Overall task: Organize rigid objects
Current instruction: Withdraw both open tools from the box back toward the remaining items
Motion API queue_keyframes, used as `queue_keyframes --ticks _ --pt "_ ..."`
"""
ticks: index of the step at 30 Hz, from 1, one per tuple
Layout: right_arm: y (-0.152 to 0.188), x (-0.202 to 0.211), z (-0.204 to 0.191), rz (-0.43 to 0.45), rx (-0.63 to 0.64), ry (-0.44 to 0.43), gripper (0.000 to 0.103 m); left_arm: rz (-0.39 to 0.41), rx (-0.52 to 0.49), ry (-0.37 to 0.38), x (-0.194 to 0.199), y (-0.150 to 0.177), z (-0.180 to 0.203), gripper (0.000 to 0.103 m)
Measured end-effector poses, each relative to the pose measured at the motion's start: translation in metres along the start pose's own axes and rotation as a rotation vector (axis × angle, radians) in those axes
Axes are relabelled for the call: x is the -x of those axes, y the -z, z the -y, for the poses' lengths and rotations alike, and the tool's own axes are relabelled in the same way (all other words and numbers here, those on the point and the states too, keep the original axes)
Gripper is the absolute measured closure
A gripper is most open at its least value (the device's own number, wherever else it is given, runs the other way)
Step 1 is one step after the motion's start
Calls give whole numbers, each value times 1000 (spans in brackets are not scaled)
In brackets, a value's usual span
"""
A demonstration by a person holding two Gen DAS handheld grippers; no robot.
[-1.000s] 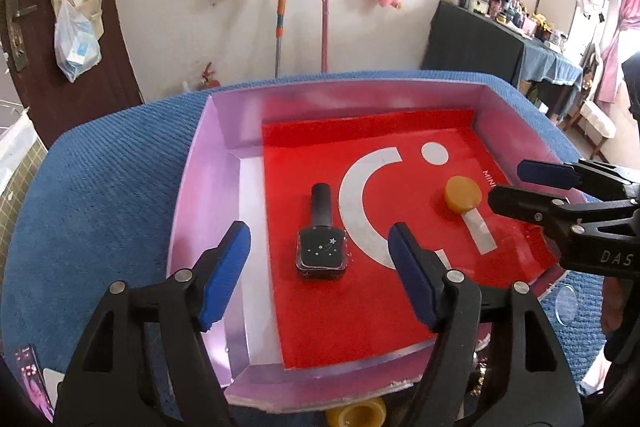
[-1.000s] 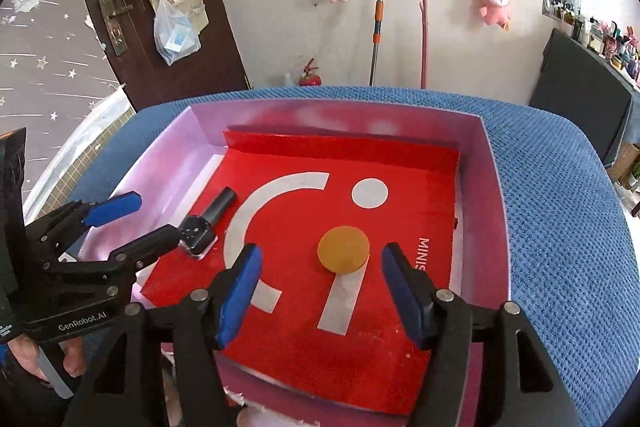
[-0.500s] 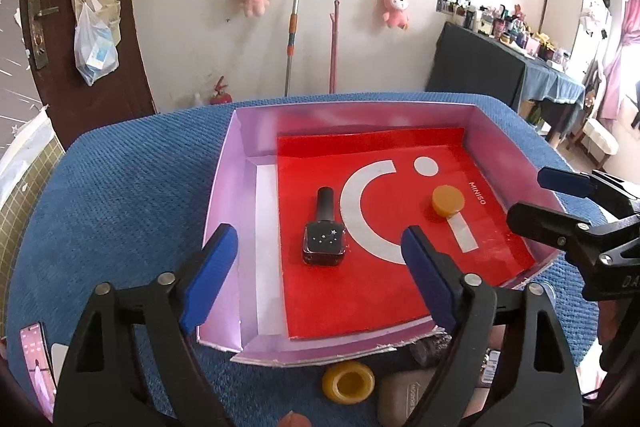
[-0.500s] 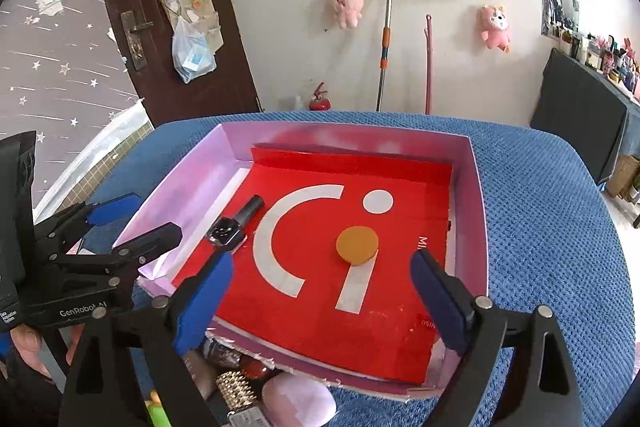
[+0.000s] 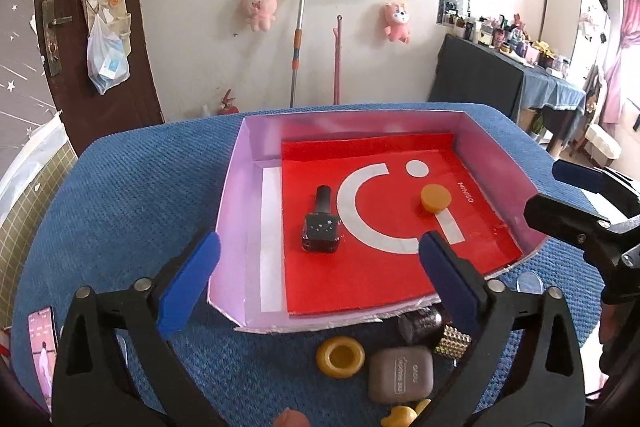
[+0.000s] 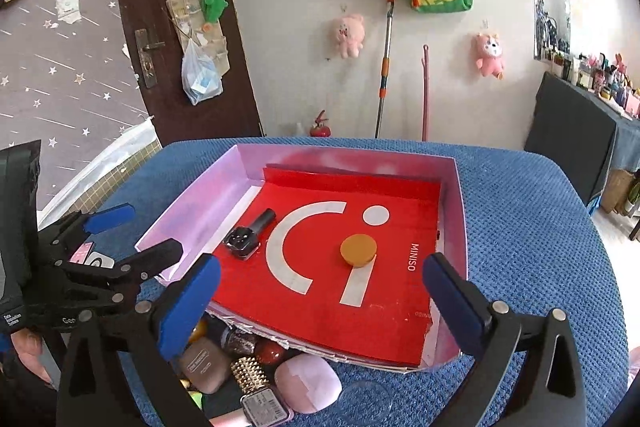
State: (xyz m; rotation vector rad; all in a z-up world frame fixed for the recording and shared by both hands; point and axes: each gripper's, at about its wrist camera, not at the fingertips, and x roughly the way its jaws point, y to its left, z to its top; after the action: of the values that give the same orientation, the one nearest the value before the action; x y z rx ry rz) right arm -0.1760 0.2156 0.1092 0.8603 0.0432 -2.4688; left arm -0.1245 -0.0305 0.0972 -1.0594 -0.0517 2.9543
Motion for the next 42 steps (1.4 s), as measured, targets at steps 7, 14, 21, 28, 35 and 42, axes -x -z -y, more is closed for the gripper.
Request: queue_keyframes --ticks 7,14,21,28,35,42 --pt "12 13 -6 41 10 7 0 -1 21 6 6 9 0 0" --pt "23 26 -13 80 32 14 0 -2 17 -4 14 20 5 0" --pt "37 36 -16 88 30 12 0 3 12 -6 20 31 10 0" --pt "50 44 -19 110 27 37 0 7 -13 -13 27 40 18 0" --pt "62 52 -22 124 36 61 0 8 -11 -5 32 50 21 0" --pt "73 56 -25 116 38 62 0 -1 0 4 34 58 22 0"
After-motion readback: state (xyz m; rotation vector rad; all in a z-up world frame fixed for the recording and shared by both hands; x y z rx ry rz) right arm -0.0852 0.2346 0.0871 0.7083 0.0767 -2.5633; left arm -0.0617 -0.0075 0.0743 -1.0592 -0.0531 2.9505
